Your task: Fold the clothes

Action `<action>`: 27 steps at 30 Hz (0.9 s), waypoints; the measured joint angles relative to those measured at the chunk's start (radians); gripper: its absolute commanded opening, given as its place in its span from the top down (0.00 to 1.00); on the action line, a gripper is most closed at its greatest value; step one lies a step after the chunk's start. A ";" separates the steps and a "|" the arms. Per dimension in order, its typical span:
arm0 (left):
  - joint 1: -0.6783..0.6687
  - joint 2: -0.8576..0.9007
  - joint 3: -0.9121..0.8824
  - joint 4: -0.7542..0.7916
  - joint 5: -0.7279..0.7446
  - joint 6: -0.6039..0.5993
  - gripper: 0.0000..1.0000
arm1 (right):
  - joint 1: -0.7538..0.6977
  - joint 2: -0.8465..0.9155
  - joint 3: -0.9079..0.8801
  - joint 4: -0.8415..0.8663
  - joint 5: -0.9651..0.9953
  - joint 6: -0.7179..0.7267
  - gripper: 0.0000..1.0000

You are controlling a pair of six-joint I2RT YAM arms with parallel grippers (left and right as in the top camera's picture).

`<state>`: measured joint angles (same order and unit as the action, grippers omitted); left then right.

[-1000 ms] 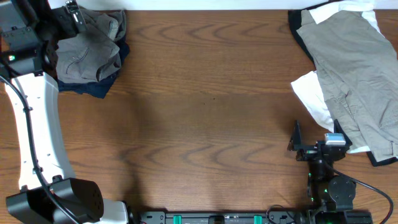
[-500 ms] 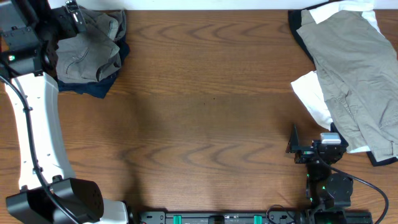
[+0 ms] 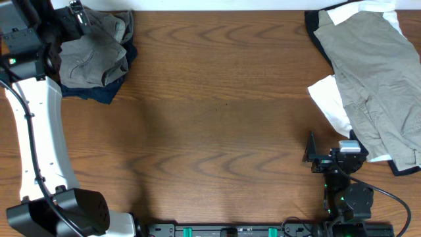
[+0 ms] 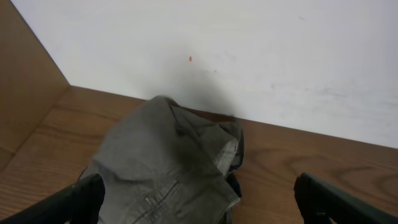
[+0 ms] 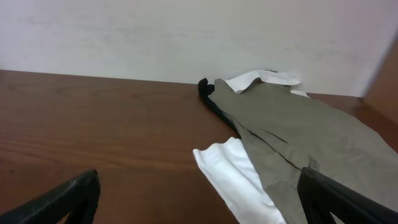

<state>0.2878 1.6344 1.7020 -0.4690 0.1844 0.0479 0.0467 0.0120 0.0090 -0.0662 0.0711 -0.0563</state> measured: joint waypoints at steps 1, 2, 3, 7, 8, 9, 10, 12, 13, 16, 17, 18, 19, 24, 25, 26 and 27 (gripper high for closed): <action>0.000 0.000 0.000 0.000 0.000 0.000 0.02 | 0.000 0.000 0.000 0.000 0.000 0.000 0.01; 0.000 0.000 0.000 0.000 0.000 0.000 0.02 | 0.000 0.000 0.000 0.000 0.000 0.000 0.01; 0.000 0.000 0.000 0.000 0.000 0.000 0.02 | 0.000 0.000 0.000 0.000 0.000 0.000 0.01; 0.000 0.000 0.000 -0.004 0.000 0.000 0.02 | 0.000 0.000 0.000 0.000 0.000 0.000 0.01; 0.001 0.000 0.000 -0.011 0.000 0.000 0.02 | 0.000 0.000 0.000 0.000 0.000 0.000 0.01; 0.002 0.000 0.000 -0.024 0.000 0.000 0.02 | 0.000 0.000 0.000 0.000 0.000 0.000 0.01; 0.006 0.000 0.000 -0.041 0.000 0.000 0.02 | 0.000 0.000 0.000 0.000 0.000 0.000 0.01; 0.012 0.000 0.000 -0.072 0.000 0.000 0.02 | 0.000 0.000 0.000 0.000 0.000 0.000 0.01; 0.014 0.000 0.000 -0.083 0.000 0.000 0.02 | 0.000 0.000 0.000 0.000 0.000 0.000 0.01; 0.009 -0.003 -0.013 -0.078 0.000 0.000 0.02 | 0.000 0.000 0.000 0.000 -0.001 0.000 0.01; 0.002 -0.009 -0.030 -0.061 0.000 0.000 0.02 | 0.000 0.000 0.000 0.000 -0.001 0.000 0.01; -0.010 -0.019 -0.059 -0.028 0.000 0.000 0.02 | 0.000 0.000 0.000 0.000 -0.001 0.000 0.01; -0.020 -0.027 -0.081 -0.008 0.000 0.000 0.02 | 0.000 0.000 0.000 0.000 -0.001 0.000 0.01; -0.104 -0.120 -0.305 0.198 0.001 0.018 0.02 | 0.000 0.000 0.000 0.000 -0.003 0.000 0.01; -0.124 -0.148 -0.363 0.242 0.002 0.031 0.02 | 0.000 0.000 0.000 0.000 -0.003 0.000 0.01; -0.141 -0.176 -0.419 0.284 0.003 0.040 0.02 | 0.000 0.000 0.000 0.000 -0.003 0.000 0.01; -0.157 -0.205 -0.476 0.324 0.005 0.048 0.02 | 0.000 0.000 0.000 0.000 -0.003 0.000 0.01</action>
<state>0.1307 1.4292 1.2259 -0.1448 0.1894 0.0963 0.0467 0.0120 0.0090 -0.0662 0.0677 -0.0563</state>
